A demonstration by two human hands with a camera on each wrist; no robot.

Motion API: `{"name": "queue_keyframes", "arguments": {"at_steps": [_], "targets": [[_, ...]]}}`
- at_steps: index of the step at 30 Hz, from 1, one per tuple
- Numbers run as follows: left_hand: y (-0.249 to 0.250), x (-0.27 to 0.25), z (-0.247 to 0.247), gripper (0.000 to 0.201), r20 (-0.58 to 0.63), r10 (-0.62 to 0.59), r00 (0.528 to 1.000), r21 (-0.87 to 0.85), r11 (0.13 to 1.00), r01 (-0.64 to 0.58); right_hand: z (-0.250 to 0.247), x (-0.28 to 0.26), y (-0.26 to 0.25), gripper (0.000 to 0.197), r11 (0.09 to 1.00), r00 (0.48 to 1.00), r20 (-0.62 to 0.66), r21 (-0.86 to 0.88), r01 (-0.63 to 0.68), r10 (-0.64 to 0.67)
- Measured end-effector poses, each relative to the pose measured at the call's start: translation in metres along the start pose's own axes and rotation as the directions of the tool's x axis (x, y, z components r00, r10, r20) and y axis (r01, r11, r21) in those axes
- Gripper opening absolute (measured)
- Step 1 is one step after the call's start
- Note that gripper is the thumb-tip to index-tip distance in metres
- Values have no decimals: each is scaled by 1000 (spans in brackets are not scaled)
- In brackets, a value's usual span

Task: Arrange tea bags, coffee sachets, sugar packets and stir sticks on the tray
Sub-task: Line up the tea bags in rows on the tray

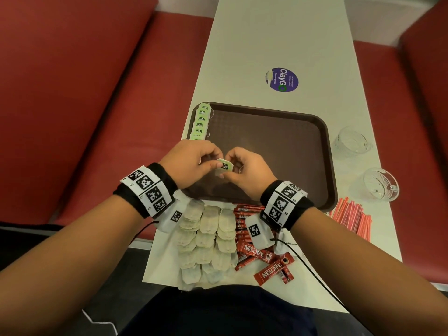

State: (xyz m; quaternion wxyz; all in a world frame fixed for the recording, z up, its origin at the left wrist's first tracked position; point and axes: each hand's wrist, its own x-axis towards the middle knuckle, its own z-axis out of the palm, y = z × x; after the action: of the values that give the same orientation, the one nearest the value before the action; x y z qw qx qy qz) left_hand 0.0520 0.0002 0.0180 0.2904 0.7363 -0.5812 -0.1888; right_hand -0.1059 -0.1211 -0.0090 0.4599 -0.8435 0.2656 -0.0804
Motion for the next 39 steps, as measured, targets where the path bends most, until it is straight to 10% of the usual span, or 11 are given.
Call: {"name": "queue_keyframes", "arguments": {"at_steps": [7,17,27,39], "targets": [[-13,-7,0,2,-75,-156,985,-82,985,150,-2,-2,-2,22,1000,999,34,-12,11,-10],[-72,17,4,12,-18,-560,829,168,815,554,-4,-34,7,22,973,945,324,-230,37,41],[-69,37,9,26,-120,-607,785,274,740,614,10,-48,16,53,902,834,546,-395,172,80],[-45,50,18,40,29,-598,801,515,696,501,13,-46,20,21,923,872,487,-354,150,45]]}}
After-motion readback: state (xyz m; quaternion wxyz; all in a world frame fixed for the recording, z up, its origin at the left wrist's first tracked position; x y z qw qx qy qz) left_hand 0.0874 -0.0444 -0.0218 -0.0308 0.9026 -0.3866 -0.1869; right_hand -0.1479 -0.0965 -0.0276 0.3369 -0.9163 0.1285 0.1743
